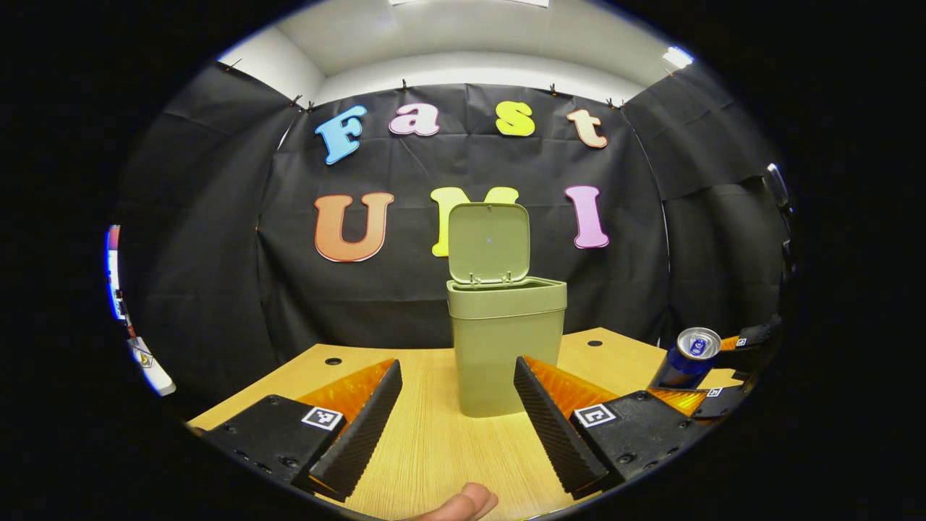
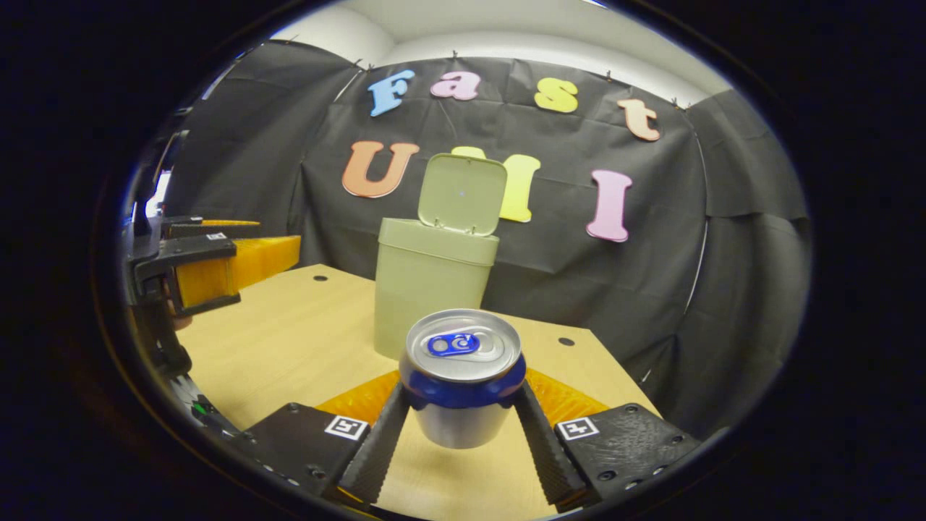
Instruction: Press the lid of the desktop garbage bin to open it, pick up the crumpled paper on the desktop and throw it into the bin, then pick up the pop can on the desktop and drop it into the bin, and finally close the garbage bin lid.
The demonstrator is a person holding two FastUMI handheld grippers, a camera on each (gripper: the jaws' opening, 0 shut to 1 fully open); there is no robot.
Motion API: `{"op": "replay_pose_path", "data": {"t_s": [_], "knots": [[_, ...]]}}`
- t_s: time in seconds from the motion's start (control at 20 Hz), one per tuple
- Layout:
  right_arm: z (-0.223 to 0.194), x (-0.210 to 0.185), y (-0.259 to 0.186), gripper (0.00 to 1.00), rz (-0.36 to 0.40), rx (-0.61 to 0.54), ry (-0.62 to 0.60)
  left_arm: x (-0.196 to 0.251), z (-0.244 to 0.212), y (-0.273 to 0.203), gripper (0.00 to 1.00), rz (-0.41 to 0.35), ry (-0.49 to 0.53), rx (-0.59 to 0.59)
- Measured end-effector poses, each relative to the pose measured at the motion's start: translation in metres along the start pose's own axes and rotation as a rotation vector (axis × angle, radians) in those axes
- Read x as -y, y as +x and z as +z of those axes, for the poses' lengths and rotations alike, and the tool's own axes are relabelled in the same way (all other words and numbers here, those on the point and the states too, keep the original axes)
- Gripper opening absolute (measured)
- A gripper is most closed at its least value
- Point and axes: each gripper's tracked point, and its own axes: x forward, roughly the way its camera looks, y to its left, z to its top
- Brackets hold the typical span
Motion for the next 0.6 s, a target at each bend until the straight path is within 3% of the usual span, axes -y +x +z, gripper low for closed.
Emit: {"op": "replay_pose_path", "data": {"t_s": [0.2,0.35,0.6], "knots": [[0.026,-0.009,-0.003,0.80,0.019,0.018,0.015,-0.009,-0.002,-0.001,1.00,0.013,-0.004,-0.010],[0.052,-0.020,0.001,0.82,0.086,0.003,0.073,-0.015,-0.003,-0.002,1.00,0.029,0.005,-0.015],[0.138,0.004,0.012,0.80,0.097,0.055,0.092,-0.025,-0.002,-0.002,1.00,0.055,0.005,-0.014]]}}
